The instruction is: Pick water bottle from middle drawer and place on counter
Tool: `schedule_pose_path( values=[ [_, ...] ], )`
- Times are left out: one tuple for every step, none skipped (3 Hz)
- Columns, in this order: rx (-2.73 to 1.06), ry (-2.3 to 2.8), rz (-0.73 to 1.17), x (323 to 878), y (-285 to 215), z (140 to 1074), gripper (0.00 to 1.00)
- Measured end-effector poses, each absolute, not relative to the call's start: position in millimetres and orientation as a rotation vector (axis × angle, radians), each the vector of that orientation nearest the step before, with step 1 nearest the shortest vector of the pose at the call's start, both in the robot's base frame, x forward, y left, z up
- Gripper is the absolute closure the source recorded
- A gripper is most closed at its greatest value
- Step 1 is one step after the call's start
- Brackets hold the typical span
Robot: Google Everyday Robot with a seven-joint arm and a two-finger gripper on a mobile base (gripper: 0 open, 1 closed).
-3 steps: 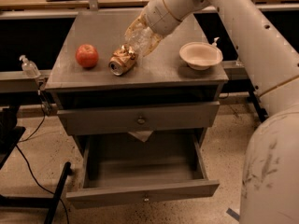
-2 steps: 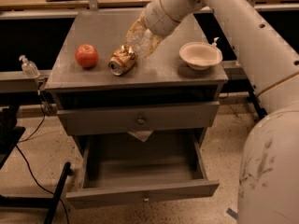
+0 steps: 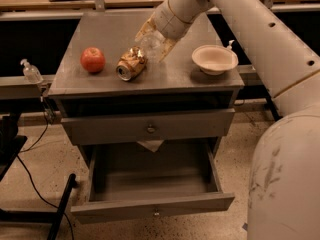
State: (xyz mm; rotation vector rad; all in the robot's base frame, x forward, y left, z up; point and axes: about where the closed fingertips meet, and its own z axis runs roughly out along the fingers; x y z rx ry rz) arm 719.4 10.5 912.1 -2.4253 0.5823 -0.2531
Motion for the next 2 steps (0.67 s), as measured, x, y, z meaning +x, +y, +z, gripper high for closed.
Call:
schedule_pose_path(
  values=[
    [-2.458,0.631,-0.261,722.4,5.1,913.1,0.00],
    [-2.458,0.631,-0.261,722.4,5.2,913.0,0.00]
  ],
)
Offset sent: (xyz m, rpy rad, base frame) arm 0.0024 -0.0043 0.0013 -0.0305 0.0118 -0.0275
